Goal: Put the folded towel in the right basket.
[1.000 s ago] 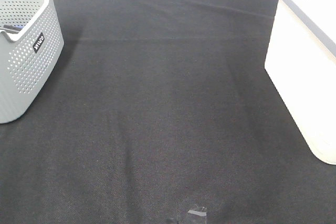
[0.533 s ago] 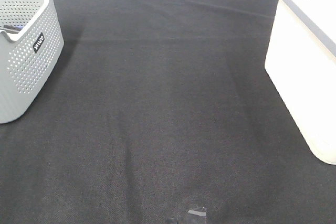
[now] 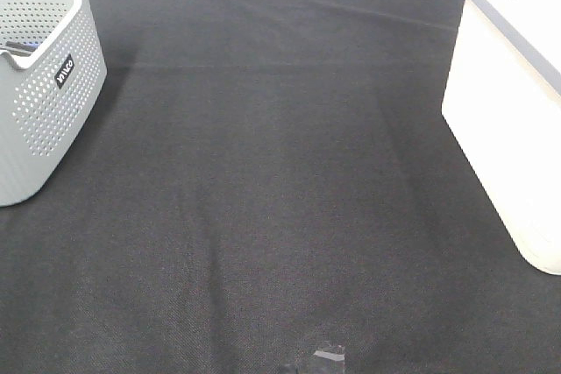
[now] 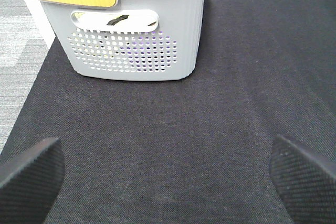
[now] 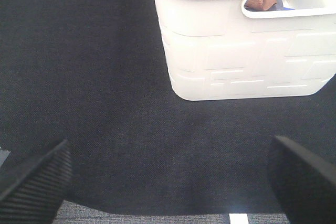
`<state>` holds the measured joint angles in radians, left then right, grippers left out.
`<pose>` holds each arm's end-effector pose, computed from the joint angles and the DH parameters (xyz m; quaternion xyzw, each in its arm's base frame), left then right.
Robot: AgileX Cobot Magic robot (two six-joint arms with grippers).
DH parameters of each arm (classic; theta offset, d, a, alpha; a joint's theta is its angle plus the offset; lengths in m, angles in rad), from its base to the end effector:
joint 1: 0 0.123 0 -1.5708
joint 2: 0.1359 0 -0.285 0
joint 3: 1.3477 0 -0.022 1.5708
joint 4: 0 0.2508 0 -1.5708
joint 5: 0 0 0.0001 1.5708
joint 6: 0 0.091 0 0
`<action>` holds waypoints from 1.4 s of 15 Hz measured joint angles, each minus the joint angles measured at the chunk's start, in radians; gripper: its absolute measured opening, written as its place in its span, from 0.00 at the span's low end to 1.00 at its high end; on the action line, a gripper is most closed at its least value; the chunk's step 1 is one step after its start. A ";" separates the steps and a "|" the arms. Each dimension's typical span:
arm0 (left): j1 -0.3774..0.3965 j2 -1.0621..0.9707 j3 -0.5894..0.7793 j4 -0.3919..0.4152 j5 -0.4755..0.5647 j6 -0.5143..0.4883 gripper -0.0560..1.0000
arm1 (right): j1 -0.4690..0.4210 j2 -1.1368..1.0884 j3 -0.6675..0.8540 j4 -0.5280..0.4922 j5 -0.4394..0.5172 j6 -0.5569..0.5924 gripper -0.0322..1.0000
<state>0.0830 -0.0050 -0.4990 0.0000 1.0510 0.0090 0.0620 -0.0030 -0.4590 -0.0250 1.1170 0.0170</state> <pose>-0.0051 -0.0004 0.2778 -0.0314 0.8491 0.0242 0.5268 -0.0033 -0.0023 0.2614 -0.0191 0.8766 0.0065 0.4808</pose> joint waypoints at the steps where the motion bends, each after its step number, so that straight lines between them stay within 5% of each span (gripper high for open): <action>1: 0.000 0.000 0.000 0.000 0.000 0.000 0.99 | 0.000 0.000 0.000 0.000 0.000 0.000 0.97; 21: 0.000 0.000 0.000 0.000 0.000 0.000 0.99 | 0.000 0.000 0.000 0.006 0.000 -0.001 0.97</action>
<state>0.0830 -0.0050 -0.4990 0.0000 1.0510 0.0090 0.0620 -0.0030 -0.4590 -0.0190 1.1170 0.0160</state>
